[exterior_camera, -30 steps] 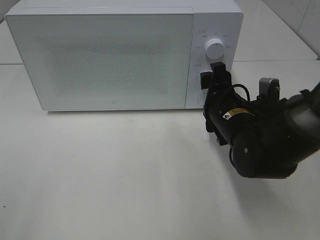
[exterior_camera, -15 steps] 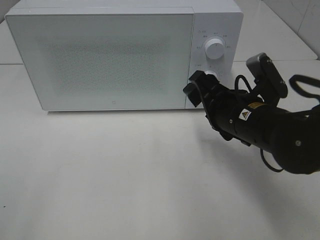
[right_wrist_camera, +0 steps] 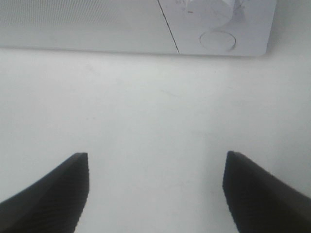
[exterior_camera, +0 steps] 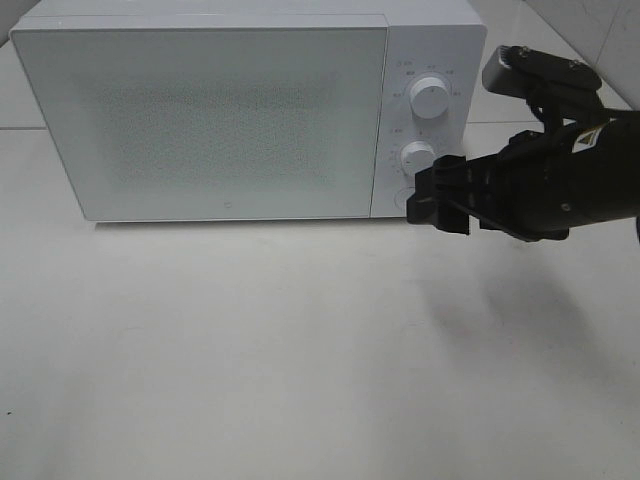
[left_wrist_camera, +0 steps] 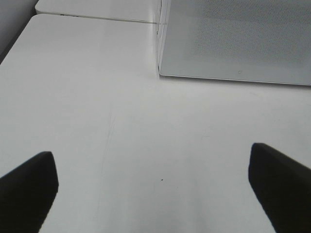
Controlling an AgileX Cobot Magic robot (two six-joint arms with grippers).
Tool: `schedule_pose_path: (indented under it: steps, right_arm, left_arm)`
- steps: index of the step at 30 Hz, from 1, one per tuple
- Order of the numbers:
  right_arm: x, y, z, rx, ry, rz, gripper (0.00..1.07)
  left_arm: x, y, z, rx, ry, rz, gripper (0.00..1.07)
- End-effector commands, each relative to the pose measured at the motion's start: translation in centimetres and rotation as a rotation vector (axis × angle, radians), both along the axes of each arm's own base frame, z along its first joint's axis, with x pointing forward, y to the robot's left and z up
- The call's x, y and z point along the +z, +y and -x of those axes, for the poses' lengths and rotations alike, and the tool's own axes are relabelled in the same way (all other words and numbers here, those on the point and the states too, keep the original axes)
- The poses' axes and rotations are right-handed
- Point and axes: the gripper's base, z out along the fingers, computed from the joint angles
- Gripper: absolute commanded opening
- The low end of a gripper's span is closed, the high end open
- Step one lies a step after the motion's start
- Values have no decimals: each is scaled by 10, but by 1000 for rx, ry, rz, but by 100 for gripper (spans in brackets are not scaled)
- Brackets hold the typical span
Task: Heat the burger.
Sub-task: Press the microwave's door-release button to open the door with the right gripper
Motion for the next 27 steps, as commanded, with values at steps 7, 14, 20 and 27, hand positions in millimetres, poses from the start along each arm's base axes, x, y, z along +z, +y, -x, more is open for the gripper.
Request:
schedule_pose_path:
  steps: [7,14,20,27]
  right_arm:
    - [53,-17,28,234,106,230,75]
    - [86,-27,57,277,146,245,75]
    - [102,-43,95,310,196,303,75]
    - [121,-69,152,307,134,333,75]
  left_arm:
    - [-1,-1,3,3,-24,8,100]
    - [-1,-1,3,3,-24,8,100]
    - [-1,-1,3,3,-24,8,100]
    - [-1,-1,3,3,-24,8,100]
